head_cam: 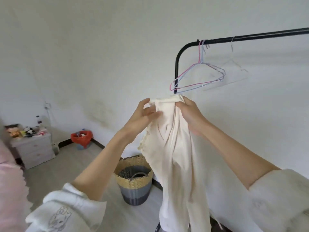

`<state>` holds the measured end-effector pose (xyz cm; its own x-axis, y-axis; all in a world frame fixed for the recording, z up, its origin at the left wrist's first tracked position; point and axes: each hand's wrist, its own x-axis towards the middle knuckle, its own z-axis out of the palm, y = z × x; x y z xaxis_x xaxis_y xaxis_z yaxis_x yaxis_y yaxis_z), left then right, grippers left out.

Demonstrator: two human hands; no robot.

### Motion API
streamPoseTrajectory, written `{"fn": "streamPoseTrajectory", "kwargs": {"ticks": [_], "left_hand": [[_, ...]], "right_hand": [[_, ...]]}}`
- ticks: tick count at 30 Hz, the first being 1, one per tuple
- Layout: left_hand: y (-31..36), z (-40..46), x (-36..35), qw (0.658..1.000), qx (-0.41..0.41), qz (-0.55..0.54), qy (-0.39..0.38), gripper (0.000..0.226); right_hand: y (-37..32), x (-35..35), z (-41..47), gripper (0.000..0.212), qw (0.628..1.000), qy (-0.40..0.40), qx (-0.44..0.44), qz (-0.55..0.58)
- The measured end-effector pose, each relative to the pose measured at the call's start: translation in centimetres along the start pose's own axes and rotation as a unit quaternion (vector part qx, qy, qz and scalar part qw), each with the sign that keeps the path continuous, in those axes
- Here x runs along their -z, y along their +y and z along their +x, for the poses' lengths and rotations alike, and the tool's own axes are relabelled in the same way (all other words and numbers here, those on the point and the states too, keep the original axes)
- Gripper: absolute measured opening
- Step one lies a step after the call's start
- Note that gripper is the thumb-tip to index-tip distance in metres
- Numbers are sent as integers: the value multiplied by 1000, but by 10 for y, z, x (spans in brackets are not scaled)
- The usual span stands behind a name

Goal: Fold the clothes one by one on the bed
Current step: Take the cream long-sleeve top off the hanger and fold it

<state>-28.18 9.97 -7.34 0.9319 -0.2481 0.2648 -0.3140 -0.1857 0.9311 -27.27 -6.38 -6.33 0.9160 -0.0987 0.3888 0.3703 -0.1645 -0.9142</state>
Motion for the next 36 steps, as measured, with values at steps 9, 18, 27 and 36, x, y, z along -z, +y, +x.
{"fn": "streamPoseTrajectory", "kwargs": {"ticks": [9,18,27,36], "left_hand": [[-92,-106,180,885,153,437,-46,31],[-99,-223,376,714,321,598,172,40],[-100,-290,487,597,346,613,385,37],[-101,-302,560,763,228,163,583,17]], "right_hand": [[-60,-180,-19,19,982,-102,-21,158],[-68,-343,-23,16,961,-188,-42,199],[-60,-504,2,72,935,-309,-9,172],[-86,-603,29,15,931,-350,38,96]]}}
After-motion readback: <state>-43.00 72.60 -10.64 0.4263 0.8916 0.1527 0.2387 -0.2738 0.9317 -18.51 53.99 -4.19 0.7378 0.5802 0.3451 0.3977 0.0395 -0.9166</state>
